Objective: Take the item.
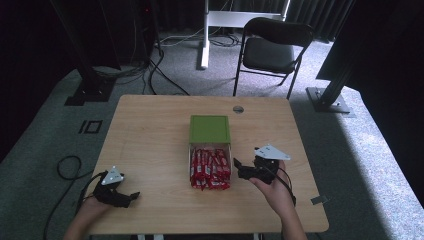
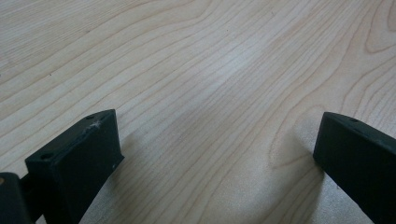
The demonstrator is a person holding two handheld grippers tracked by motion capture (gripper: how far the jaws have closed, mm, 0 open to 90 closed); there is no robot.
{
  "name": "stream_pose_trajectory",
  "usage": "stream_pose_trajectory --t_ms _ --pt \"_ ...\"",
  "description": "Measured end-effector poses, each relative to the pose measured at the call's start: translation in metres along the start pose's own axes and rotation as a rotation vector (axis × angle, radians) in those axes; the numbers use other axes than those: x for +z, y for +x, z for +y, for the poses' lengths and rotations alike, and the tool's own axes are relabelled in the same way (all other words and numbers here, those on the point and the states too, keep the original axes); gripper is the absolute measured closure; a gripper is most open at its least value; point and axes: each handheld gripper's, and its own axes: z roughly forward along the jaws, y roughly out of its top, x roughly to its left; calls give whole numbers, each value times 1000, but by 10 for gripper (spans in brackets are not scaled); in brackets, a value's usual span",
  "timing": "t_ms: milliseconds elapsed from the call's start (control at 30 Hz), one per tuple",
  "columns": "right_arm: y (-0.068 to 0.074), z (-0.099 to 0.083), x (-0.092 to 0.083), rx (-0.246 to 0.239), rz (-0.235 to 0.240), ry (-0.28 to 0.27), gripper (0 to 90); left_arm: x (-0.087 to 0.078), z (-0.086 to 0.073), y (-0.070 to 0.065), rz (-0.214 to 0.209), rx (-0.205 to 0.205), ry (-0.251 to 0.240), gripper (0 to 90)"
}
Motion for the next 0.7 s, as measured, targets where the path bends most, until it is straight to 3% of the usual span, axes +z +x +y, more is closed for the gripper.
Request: stream_pose_trajectory --t_ms 700 --pt "52 13 32 -53 131 10 149 0 0 0 1 1 0 16"
